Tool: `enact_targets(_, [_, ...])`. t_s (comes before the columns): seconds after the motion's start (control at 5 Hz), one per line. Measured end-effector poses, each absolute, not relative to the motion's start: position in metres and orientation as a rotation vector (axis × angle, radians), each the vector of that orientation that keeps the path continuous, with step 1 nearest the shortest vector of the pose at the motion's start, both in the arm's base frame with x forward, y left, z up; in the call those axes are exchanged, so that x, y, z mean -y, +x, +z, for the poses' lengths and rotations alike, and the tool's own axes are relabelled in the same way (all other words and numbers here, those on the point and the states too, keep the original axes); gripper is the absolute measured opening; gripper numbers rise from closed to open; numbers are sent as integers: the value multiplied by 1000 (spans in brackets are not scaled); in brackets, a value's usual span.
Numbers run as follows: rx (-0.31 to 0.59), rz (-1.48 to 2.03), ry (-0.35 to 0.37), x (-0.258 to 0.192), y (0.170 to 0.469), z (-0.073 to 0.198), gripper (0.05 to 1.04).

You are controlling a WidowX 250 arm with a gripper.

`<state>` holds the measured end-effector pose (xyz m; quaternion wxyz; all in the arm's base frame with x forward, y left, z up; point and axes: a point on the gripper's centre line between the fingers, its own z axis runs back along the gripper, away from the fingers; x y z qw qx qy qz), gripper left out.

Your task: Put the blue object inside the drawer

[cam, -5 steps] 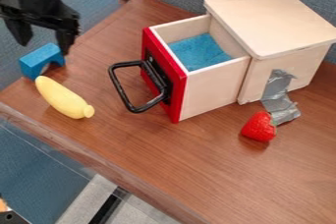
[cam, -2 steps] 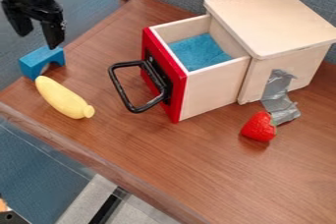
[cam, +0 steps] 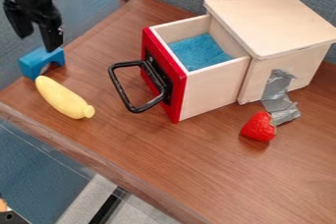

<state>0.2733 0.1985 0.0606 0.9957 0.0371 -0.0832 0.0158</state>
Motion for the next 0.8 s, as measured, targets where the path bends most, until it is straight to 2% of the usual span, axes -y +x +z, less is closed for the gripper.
enact_targets(0.4, [179,20,122,-201,273,51,1001])
enact_targets(0.8, [164,15,131,-204,273,43,1001])
